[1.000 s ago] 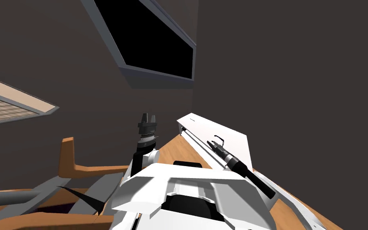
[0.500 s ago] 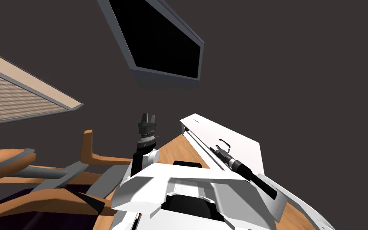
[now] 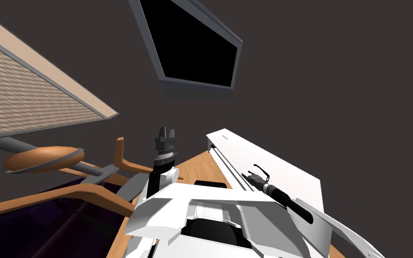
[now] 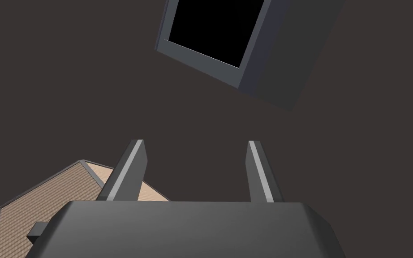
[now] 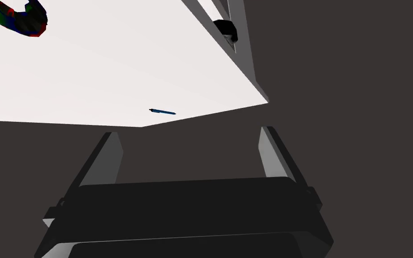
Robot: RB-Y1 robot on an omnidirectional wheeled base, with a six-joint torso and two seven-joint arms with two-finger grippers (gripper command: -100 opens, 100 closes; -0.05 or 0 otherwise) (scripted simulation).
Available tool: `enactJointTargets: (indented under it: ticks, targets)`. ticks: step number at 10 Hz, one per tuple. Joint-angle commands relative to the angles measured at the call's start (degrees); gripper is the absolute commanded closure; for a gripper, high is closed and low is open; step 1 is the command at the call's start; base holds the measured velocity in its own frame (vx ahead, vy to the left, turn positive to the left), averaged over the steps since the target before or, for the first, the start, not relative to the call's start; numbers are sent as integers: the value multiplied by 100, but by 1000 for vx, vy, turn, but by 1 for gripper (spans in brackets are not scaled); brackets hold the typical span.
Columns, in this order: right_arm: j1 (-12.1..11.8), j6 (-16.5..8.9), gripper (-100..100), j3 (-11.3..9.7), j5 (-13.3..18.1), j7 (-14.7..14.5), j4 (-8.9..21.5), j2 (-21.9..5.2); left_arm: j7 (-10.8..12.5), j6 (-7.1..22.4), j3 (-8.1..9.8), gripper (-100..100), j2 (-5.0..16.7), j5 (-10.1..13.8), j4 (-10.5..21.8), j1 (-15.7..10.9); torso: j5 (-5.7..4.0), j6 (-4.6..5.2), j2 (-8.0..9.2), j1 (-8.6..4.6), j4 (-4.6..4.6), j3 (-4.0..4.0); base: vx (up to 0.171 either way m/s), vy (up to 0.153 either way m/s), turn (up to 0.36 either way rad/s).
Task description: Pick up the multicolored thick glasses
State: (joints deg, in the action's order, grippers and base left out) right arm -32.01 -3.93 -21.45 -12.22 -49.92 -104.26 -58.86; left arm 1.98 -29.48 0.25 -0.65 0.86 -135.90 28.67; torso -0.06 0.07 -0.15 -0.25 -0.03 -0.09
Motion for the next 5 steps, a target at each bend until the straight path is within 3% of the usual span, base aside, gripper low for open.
enactJointTargets:
  ticks: [1, 5]
  targets:
    - [1, -185, -100, -71, -28, -111, 151, -120, 0, 0, 0, 0, 0, 0, 0, 0, 0, 0, 0, 0, 0, 0, 8, -43, 140]
    - [105, -691, -100, -375, -113, -441, 718, -407, 0, 0, 0, 0, 0, 0, 0, 0, -2, -3, -1, -9, 0, 0, 21, -78, 299]
